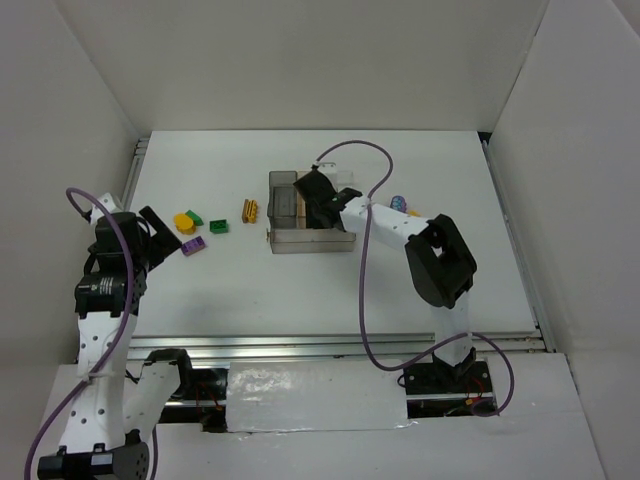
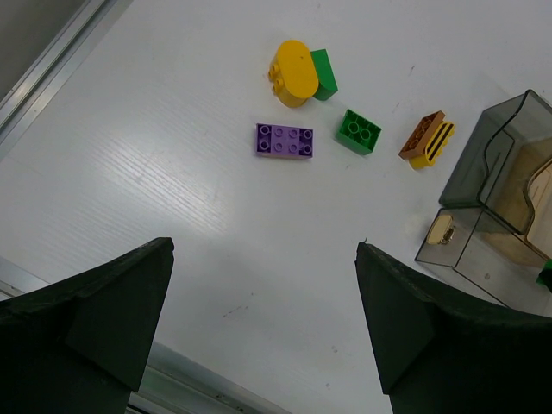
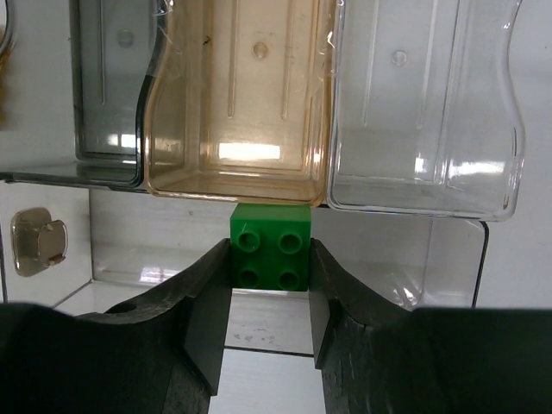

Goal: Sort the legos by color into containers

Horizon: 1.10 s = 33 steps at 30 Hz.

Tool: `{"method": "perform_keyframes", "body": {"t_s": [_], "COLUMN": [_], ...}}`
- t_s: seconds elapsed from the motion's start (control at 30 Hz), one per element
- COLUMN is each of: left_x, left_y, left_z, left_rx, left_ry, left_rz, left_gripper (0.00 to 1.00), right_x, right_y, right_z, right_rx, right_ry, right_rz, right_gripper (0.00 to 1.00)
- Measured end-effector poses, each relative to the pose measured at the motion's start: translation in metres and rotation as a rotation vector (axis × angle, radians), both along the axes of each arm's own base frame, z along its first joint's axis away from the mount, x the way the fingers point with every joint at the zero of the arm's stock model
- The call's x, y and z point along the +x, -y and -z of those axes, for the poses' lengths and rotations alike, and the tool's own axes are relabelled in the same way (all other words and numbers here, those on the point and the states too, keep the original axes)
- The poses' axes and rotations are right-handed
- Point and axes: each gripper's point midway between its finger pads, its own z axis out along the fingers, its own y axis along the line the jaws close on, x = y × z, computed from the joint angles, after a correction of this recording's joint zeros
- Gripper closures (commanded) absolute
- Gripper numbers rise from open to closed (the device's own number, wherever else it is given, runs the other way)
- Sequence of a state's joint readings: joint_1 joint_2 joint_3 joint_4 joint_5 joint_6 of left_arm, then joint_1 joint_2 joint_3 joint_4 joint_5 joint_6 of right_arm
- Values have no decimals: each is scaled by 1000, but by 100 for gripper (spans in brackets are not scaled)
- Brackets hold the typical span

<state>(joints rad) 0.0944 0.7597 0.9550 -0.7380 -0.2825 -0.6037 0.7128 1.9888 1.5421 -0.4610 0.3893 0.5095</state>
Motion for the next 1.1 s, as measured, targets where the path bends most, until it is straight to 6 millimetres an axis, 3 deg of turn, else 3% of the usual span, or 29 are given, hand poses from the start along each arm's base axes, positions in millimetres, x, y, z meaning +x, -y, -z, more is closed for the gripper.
{"method": "perform_keyframes", "body": {"t_s": [0.23, 0.3, 0.5, 0.7, 0.83, 0.97, 1.1], "left_x": [1, 2, 7, 26, 49, 95, 141], "left_y": [0, 0, 2, 16, 26, 40, 60], "left_z": [1, 2, 8, 29, 45, 52, 69], "left_rx": [0, 0, -12, -79, -125, -162, -166], "left_ry": [-5, -7, -32, -101, -177, -241, -312], "left_rz": [1, 1, 15, 73, 96, 132, 161], "left_gripper": [0, 0, 0, 2, 4, 5, 5], "right_x": [-11, -15, -22, -26, -45, -77, -104], "right_y": [5, 8, 8, 10, 22, 36, 47], "right_z": [11, 13, 3, -30, -65, -116, -144], "right_rx": [-2, -2, 15, 60, 116, 235, 336], "right_ry": [-30, -36, -23, 30, 87, 175, 236], "right_rz": [5, 7, 3, 0, -12, -54, -102], "right_gripper": [66, 41, 3, 3, 3, 4, 3]}}
